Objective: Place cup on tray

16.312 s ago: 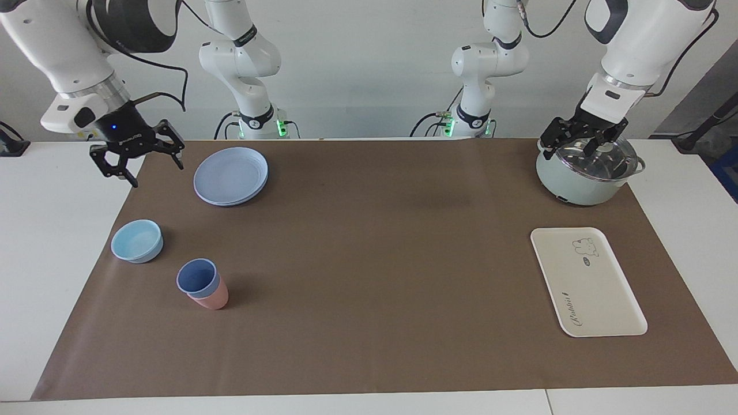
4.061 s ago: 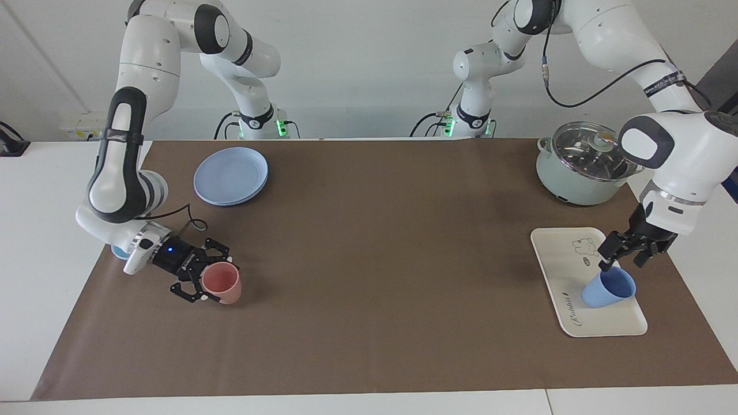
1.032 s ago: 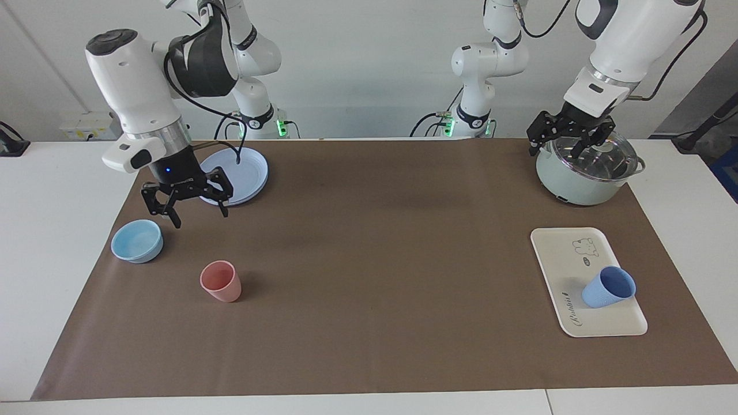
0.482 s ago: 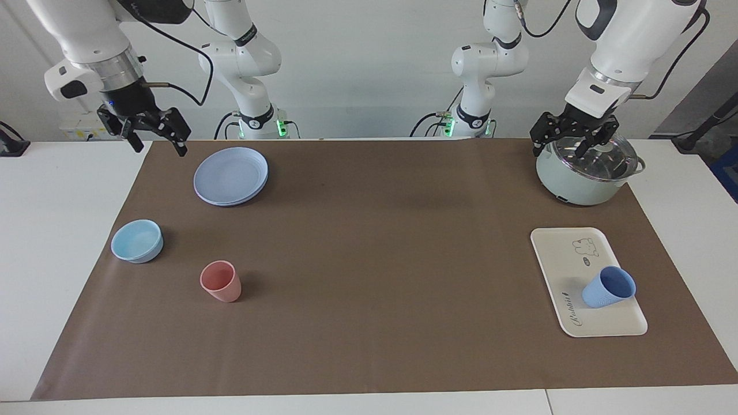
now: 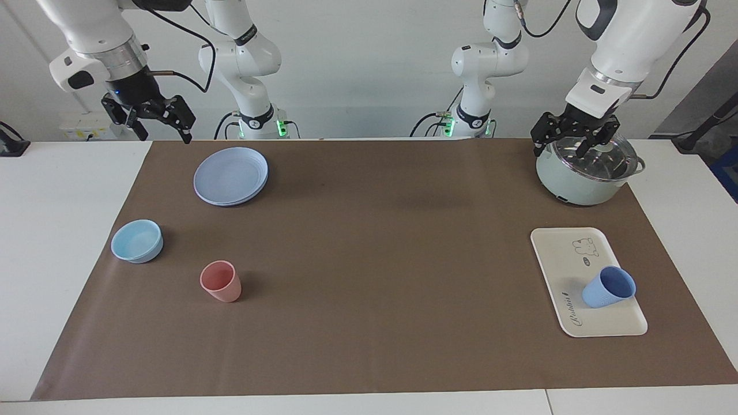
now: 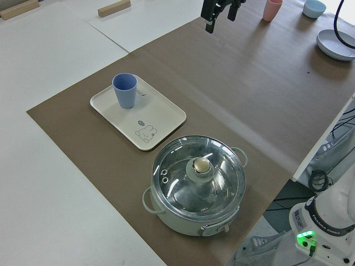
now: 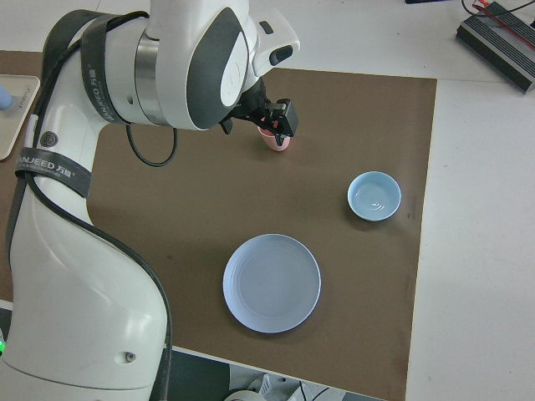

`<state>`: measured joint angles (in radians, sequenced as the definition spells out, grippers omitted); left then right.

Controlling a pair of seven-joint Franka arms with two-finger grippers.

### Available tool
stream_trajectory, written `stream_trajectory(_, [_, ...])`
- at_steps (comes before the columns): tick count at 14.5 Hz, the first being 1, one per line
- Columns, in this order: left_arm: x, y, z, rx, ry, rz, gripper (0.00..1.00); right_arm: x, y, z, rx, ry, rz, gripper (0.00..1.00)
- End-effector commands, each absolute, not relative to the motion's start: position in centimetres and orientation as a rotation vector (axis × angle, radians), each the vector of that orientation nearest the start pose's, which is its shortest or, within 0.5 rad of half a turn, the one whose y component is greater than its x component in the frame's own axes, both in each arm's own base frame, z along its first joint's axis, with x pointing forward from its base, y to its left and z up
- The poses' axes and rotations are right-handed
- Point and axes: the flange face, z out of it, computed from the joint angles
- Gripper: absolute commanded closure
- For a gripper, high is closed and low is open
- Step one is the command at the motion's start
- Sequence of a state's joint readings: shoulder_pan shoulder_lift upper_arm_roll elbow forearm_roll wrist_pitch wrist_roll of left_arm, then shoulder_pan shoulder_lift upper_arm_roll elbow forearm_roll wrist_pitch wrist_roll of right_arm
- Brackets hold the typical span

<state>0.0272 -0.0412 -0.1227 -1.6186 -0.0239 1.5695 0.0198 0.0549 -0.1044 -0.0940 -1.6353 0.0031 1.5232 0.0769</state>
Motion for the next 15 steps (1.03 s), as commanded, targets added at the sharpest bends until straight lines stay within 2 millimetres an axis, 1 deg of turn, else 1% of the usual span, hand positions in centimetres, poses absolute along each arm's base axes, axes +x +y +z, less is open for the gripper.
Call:
stream_trajectory(1, [53.06,-5.06,62.52,-3.137,0.178,0.025,0.00,51.73,-2.48,64.59,-3.167,0.136,0.034,0.00])
stream_trajectory(5, [53.05,-5.14,62.52,-3.137,0.180,0.025,0.00,51.59,-2.51,64.17,-3.162,0.140,0.042,0.00])
stream_trajectory(15, [53.04,-5.31,62.52,-3.136,0.185,0.025,0.00,51.49,-2.34,64.07,-3.160,0.137,0.051,0.00])
